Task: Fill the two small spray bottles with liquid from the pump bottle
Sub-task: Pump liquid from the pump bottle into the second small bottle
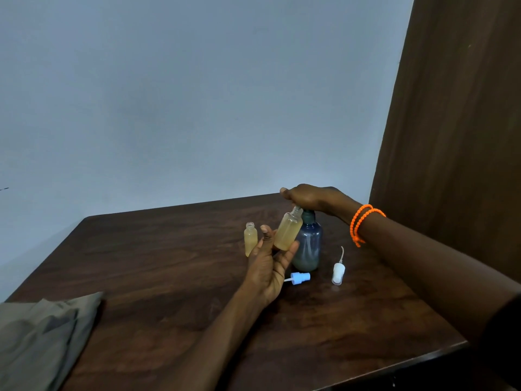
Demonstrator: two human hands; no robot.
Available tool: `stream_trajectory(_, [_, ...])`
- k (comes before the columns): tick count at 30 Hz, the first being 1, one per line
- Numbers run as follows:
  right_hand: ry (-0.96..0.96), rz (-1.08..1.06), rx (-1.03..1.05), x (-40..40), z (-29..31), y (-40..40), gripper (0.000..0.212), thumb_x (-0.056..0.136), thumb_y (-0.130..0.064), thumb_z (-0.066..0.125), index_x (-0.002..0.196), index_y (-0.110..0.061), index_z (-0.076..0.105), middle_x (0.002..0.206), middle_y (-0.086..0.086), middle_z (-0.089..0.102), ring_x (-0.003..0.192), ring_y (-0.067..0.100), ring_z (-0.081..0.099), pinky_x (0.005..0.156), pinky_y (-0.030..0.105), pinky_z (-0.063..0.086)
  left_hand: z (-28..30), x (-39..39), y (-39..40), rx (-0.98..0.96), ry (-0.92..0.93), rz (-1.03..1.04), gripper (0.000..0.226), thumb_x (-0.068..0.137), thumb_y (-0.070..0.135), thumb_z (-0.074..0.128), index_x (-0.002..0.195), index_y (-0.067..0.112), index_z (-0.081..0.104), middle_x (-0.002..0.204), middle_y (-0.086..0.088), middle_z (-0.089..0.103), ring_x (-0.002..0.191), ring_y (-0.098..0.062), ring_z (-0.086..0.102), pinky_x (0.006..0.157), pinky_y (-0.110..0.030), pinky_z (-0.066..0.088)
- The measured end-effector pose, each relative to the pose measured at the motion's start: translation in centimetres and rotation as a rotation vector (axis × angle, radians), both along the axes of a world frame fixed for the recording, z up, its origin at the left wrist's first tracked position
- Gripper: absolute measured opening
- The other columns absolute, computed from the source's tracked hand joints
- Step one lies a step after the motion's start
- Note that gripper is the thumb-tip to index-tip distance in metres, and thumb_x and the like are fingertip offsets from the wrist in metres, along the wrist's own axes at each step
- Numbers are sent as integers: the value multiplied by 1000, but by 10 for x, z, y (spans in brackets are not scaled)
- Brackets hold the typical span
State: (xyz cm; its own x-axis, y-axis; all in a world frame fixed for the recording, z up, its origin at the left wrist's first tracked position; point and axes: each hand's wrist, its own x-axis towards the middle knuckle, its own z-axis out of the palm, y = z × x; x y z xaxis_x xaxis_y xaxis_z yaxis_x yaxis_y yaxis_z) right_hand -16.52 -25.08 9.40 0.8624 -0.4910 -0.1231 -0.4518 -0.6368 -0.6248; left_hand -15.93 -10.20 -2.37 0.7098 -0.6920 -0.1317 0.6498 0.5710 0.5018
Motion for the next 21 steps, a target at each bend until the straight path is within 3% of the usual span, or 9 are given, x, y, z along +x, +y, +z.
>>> stream_trajectory(3, [-16, -17, 8, 2, -2, 0, 56, 105, -46, 34, 135, -2, 50, 129, 11, 55, 108, 22, 50, 92, 32, 36, 0, 2, 0, -2, -15, 1, 39, 97, 32, 60, 120, 0, 59, 132, -21, 66, 103, -24, 74, 73, -35, 65])
stream_trajectory(8, [-7, -22, 21, -2, -1, 6, 56, 105, -43, 37, 142, -1, 45, 145, 14, 49, 127, 26, 49, 103, 34, 36, 1, -1, 0, -1, -14, 6, 42, 96, 35, 60, 121, 1, 58, 133, -20, 65, 105, -24, 73, 73, -34, 65])
stream_trajectory(10, [24, 0, 22, -4, 4, 6, 52, 105, -45, 36, 135, -5, 51, 133, 12, 55, 116, 25, 53, 94, 32, 40, 2, -2, 1, 0, -10, 6, 38, 96, 33, 60, 118, 2, 58, 132, -21, 65, 106, -25, 72, 72, -34, 65])
stream_trajectory(12, [24, -4, 20, -4, 5, 4, 41, 105, -47, 35, 93, -14, 56, 94, 3, 56, 79, 17, 53, 69, 28, 39, 2, -2, 1, -8, 0, 1, 35, 97, 31, 60, 116, 2, 59, 132, -21, 65, 104, -25, 72, 72, -36, 65])
stream_trajectory(14, [-7, -23, 24, -1, 3, 4, 41, 104, -46, 37, 73, -21, 43, 77, -2, 46, 65, 12, 43, 62, 28, 34, 2, -1, 1, -7, -3, 2, 34, 98, 31, 60, 116, 3, 59, 131, -21, 65, 103, -25, 73, 72, -36, 65])
stream_trajectory(18, [-17, -21, -4, -1, -3, 6, 37, 105, -39, 38, 91, -9, 54, 89, 4, 54, 82, 19, 50, 78, 32, 38, 1, 1, 0, 6, -19, 3, 38, 99, 33, 59, 118, 1, 58, 132, -20, 65, 109, -26, 71, 74, -36, 65])
stream_trajectory(21, [11, -12, -32, -6, 3, 9, 36, 104, -42, 37, 96, -11, 53, 105, 7, 53, 90, 19, 52, 86, 34, 39, 1, 0, 1, -3, -14, -5, 35, 98, 31, 59, 117, 1, 58, 128, -20, 67, 104, -24, 73, 76, -37, 65])
